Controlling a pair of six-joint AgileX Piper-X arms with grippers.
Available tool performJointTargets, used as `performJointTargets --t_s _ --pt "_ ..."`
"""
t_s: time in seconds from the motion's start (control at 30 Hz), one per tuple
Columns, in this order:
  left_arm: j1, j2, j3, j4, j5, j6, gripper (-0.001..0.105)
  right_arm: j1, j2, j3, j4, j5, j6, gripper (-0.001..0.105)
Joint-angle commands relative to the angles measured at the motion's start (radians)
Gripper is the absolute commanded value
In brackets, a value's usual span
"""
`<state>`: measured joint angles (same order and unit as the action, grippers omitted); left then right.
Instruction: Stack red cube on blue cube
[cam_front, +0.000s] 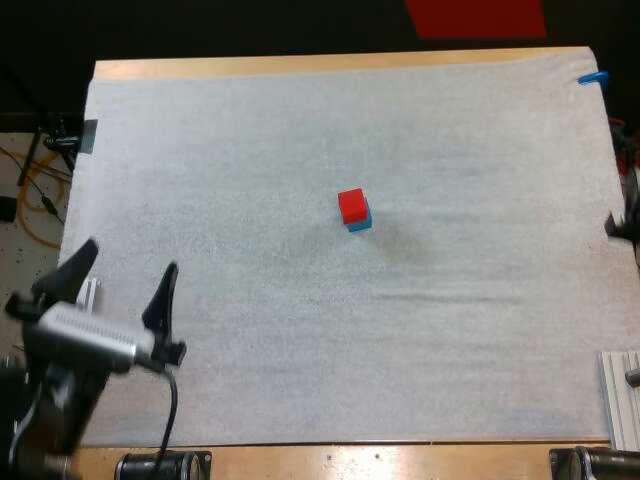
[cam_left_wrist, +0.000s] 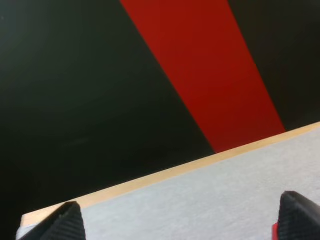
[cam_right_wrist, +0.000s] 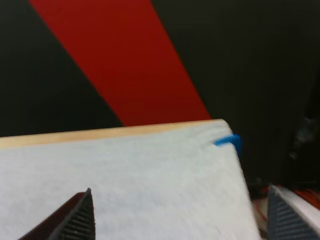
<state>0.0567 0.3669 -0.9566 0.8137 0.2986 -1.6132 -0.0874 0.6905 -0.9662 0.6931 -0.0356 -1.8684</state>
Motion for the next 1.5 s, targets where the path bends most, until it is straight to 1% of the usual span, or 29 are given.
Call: performJointTargets --t_s 0.0,0.07,0.13,0.2,0.23,0.3,0.5,0.63,0.67,0.73,0.83,0.9,1.03,1.1,1.17,1.3,1.33,1.47 --pt "-0.004 -0.039 -0.007 0.039 -0.037 -0.001 0.075 0.002 -0.049 0.026 0.041 0.014 -0.013 0.069" --pt "-0.004 -0.106 -0.007 0.074 -0.064 -0.001 0.075 0.002 -0.162 0.092 0.05 0.021 -0.003 0.069" --pt "-0.004 -0.16 -0.007 0.088 -0.064 -0.001 0.075 0.002 -0.251 0.142 0.059 0.012 0.024 0.069" --pt "-0.004 -0.225 -0.007 0.118 -0.062 -0.001 0.075 0.002 -0.359 0.189 0.111 -0.023 0.036 0.069" --pt "-0.004 -0.242 -0.007 0.129 -0.062 -0.001 0.075 0.002 -0.378 0.199 0.13 -0.028 0.036 0.069" --pt "-0.004 -0.304 -0.007 0.177 -0.062 -0.001 0.075 0.002 -0.494 0.232 0.192 -0.037 0.032 0.069" --pt "0.0 -0.448 -0.007 0.309 -0.062 -0.001 0.075 0.002 -0.688 0.262 0.283 -0.037 0.032 0.069" --pt "0.0 -0.523 -0.009 0.401 -0.064 -0.001 0.075 -0.001 -0.75 0.251 0.313 -0.026 0.034 0.069" --pt "0.0 -0.527 -0.015 0.448 -0.064 0.001 0.075 -0.001 -0.739 0.24 0.337 -0.004 0.029 0.069" --pt "0.005 -0.522 -0.032 0.506 -0.059 0.0 0.075 -0.001 -0.746 0.24 0.332 -0.018 0.033 0.069" --pt "0.005 -0.524 -0.032 0.507 -0.075 0.015 0.075 -0.001 -0.744 0.24 0.316 -0.022 0.033 0.069" --pt "0.005 -0.524 -0.022 0.481 -0.082 0.019 0.075 -0.001 -0.744 0.249 0.293 -0.028 0.033 0.069" --pt "0.005 -0.522 0.036 0.39 -0.125 0.019 0.075 -0.001 -0.741 0.293 0.226 -0.084 0.029 0.069" --pt "0.005 -0.521 0.097 0.327 -0.126 0.019 0.075 -0.001 -0.741 0.321 0.222 -0.139 0.03 0.069" --pt "0.005 -0.521 0.139 0.293 -0.126 0.019 0.075 -0.001 -0.741 0.342 0.224 -0.164 0.03 0.069" --pt "0.005 -0.52 0.249 0.237 -0.126 0.019 0.075 -0.001 -0.741 0.38 0.224 -0.171 0.03 0.069" --pt "0.005 -0.52 0.258 0.234 -0.126 0.019 0.075 -0.001 -0.741 0.386 0.224 -0.171 0.03 0.069" --pt "0.005 -0.52 0.337 0.227 -0.126 0.019 0.075 -0.001 -0.74 0.421 0.224 -0.171 0.03 0.069"
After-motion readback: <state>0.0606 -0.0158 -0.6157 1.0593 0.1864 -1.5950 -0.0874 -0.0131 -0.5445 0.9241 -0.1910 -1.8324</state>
